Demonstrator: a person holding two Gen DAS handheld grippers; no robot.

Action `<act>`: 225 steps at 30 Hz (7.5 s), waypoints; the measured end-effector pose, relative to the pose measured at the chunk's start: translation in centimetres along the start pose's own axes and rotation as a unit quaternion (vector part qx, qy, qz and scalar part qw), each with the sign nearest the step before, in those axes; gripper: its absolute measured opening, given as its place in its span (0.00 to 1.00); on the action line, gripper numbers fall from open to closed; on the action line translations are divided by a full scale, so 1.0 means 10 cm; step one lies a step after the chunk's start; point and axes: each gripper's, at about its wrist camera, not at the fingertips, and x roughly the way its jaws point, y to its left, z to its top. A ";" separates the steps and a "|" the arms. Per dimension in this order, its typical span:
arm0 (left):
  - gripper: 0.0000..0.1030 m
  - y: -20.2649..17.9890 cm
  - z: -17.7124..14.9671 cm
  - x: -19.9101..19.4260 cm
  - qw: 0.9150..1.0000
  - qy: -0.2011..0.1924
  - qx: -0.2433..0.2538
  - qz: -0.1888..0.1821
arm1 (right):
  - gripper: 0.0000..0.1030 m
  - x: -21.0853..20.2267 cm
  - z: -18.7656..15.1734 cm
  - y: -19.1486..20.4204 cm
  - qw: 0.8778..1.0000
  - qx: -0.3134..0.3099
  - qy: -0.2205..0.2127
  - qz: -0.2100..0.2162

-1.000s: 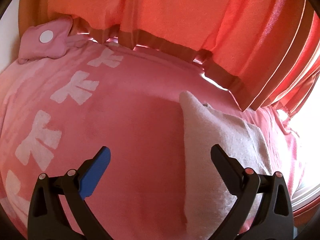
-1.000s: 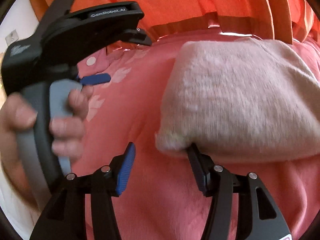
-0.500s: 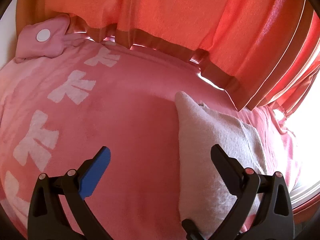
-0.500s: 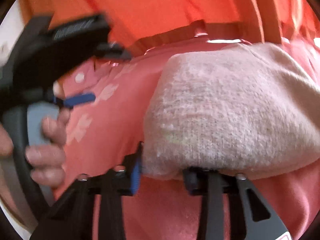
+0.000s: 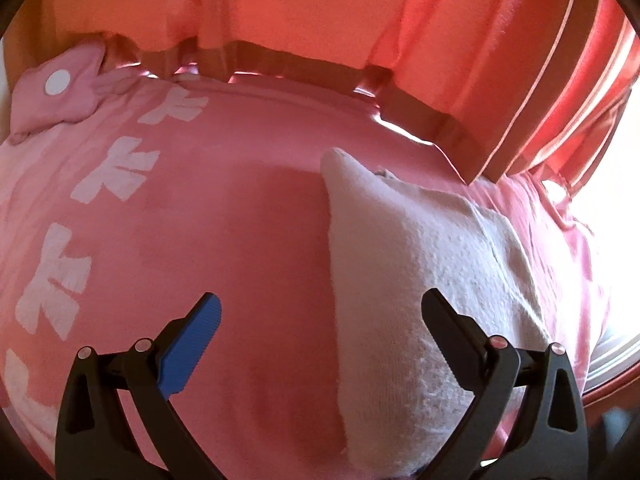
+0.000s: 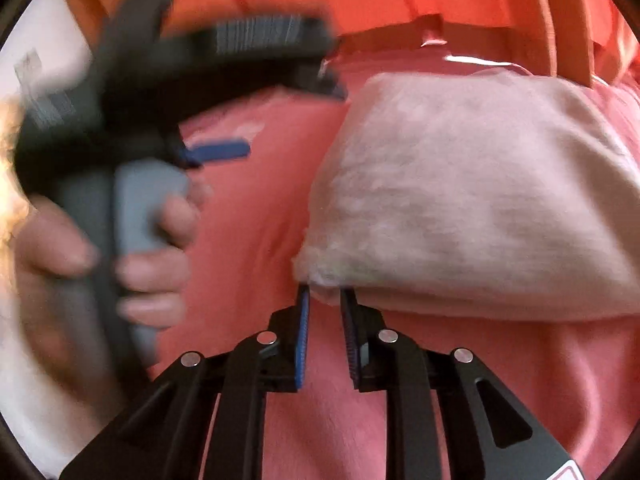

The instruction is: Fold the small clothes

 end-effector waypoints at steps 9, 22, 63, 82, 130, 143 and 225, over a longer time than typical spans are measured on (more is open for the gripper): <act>0.95 -0.22 -0.15 0.11 0.999 0.031 0.014 -0.035 | 0.43 -0.40 0.52 -1.08 0.986 0.123 -0.031 -0.112; 0.95 -0.31 -0.18 0.09 0.998 0.018 0.018 -0.049 | 0.24 -0.34 0.85 -1.36 0.983 0.130 -0.076 -0.106; 0.96 -0.50 -0.40 0.54 0.991 0.094 -0.009 -0.098 | 0.76 0.06 0.91 -1.86 0.970 0.221 -0.016 -0.100; 0.51 -0.65 -0.17 0.18 0.987 0.043 0.054 -0.145 | 0.32 -0.14 1.08 -1.46 0.983 0.162 -0.073 -0.050; 0.95 0.78 0.45 0.34 0.999 -0.011 -0.029 0.045 | 0.69 1.08 1.82 -0.54 0.995 0.075 -0.019 -0.056; 0.59 0.70 0.61 0.34 0.996 -0.061 -0.026 -0.061 | 0.32 1.06 1.90 -0.32 0.997 0.044 -0.054 0.020; 0.88 0.29 -0.96 0.05 0.980 -0.022 0.021 0.198 | 0.76 0.80 0.14 0.05 0.975 0.002 -0.028 -0.220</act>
